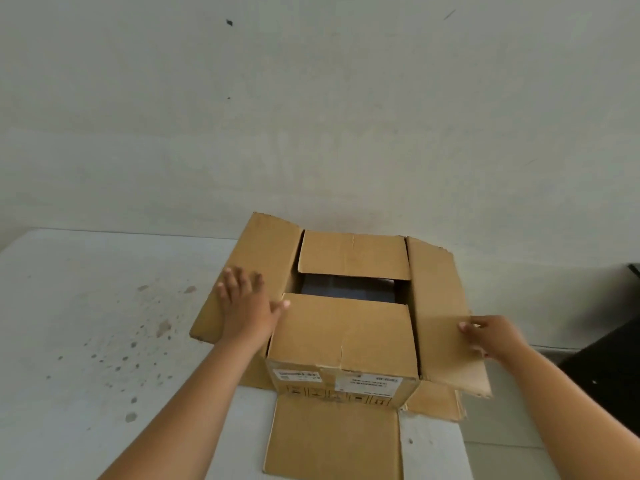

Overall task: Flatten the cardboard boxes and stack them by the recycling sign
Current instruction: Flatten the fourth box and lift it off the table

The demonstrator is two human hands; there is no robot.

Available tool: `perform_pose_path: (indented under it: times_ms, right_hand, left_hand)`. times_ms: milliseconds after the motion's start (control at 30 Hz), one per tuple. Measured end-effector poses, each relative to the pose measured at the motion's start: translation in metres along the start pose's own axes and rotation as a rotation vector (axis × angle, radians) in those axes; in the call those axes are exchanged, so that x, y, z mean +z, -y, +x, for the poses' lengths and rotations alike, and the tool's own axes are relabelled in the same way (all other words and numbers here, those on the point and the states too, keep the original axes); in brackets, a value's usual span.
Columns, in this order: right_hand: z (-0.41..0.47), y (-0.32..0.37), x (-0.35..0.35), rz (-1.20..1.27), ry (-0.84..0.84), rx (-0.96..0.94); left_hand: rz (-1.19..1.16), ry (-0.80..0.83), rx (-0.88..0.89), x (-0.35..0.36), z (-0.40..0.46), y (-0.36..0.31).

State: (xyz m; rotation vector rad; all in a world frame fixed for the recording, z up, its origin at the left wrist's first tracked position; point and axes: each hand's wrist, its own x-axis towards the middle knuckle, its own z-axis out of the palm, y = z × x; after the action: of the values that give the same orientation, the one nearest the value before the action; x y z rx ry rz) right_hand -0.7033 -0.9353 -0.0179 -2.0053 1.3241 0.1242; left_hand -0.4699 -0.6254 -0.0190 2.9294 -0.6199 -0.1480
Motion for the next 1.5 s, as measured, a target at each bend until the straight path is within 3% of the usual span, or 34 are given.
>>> perform_pose_path:
  times_ms: [100,200,300,500,700,967,1033,1100,1167,1233,1367,1500]
  right_hand:
    - [0.003,0.012,0.031,-0.063,-0.028,-0.065]
    - [-0.005,0.042,0.047,0.065,-0.052,-0.111]
    - [-0.002,0.063,0.055,0.042,0.019,-0.109]
    - [0.015,0.071,0.06,-0.094,-0.026,-0.141]
    - [0.021,0.09,0.046,-0.327,-0.12,-0.174]
    - [0.023,0.135,0.024,-0.716,-0.314,-0.482]
    - [0.017,0.148,0.015,-0.625,-0.374,-0.526]
    - [0.011,0.161,0.009,-0.328,-0.365,-0.494]
    - [0.005,0.17,0.006,-0.06,-0.315,-0.484]
    - [0.0,0.174,0.004,0.038,-0.24,-0.493]
    - [-0.001,0.17,0.007,-0.132,-0.168,-0.537]
    - [0.013,0.162,0.004,-0.319,-0.126,-0.593]
  left_hand:
    - [-0.162,0.13,0.01,0.027,-0.005,-0.023]
    - [-0.348,0.115,-0.029,0.037,-0.004,-0.026]
    - [-0.416,0.081,0.006,0.04,-0.005,-0.02]
    - [-0.379,0.117,0.071,0.033,-0.004,-0.018]
    - [-0.287,0.024,0.082,0.035,-0.006,-0.017]
    - [-0.455,-0.234,0.221,0.028,-0.015,-0.016]
    - [-0.519,-0.304,0.257,0.019,-0.024,-0.019]
    - [-0.637,-0.322,0.305,0.005,-0.038,-0.02]
    - [-0.812,-0.312,0.332,-0.01,-0.058,-0.017]
    - [-1.024,-0.293,0.251,-0.022,-0.082,-0.01]
    - [-1.387,-0.147,0.03,-0.032,-0.122,0.008]
    - [-1.415,0.066,-0.052,-0.028,-0.142,0.029]
